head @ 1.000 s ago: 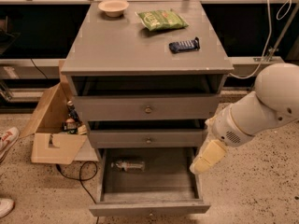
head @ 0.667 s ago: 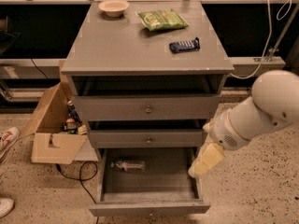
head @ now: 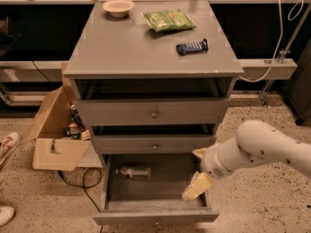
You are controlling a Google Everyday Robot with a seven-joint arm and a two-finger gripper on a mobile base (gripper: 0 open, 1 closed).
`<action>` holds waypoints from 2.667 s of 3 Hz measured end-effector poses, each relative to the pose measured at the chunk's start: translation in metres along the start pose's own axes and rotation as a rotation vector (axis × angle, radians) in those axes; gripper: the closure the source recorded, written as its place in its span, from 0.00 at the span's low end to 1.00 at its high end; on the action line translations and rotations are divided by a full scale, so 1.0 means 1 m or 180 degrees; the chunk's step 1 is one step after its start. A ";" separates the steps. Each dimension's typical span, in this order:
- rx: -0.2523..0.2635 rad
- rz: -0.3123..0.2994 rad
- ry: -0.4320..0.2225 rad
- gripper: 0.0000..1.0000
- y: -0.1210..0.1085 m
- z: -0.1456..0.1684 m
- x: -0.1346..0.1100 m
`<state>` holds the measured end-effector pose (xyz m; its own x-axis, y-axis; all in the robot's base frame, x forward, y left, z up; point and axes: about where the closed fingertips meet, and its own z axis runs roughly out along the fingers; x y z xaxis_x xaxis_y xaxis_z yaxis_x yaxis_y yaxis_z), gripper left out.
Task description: Pick water bottle from bottom drawer and place on counter
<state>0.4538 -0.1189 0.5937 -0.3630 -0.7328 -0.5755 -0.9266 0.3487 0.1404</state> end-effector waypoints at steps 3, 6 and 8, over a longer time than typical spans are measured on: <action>-0.0015 -0.0292 0.0019 0.00 -0.026 0.146 0.015; 0.0072 -0.0253 -0.0226 0.00 -0.094 0.277 0.055; 0.0155 -0.0243 -0.0394 0.00 -0.123 0.356 0.062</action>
Offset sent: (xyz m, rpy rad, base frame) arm 0.0512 0.0919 -0.1773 -0.0343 -0.0583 0.1113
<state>0.5803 0.0005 0.2541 -0.2740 -0.6817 -0.6784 -0.9442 0.3248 0.0549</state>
